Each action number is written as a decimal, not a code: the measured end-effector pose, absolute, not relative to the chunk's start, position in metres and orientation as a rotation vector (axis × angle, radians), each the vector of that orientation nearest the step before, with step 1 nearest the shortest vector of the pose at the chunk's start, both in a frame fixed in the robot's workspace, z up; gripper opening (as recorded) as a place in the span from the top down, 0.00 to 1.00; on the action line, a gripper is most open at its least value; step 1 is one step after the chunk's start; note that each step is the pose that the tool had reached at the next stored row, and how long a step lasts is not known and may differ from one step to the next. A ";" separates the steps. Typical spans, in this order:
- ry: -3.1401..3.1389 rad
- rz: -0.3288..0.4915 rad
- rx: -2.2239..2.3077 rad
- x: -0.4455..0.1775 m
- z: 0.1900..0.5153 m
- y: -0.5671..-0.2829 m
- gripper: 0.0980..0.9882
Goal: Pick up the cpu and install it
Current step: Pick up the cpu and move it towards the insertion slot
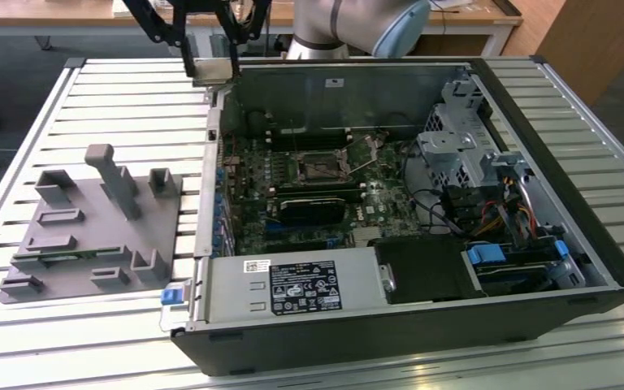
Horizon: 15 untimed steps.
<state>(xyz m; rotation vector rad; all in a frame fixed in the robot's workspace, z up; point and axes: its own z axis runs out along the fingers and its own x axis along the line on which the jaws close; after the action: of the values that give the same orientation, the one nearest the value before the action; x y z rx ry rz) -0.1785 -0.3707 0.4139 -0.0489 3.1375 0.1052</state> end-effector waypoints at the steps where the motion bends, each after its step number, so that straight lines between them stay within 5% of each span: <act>1: 3.138 0.105 -0.049 -0.176 0.414 -0.370 0.52; 15: 3.138 0.105 -0.049 -0.145 0.413 -0.369 0.52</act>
<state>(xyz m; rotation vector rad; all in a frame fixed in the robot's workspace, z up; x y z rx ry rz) -0.1447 -0.3686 0.4132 -0.0489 3.1375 0.1052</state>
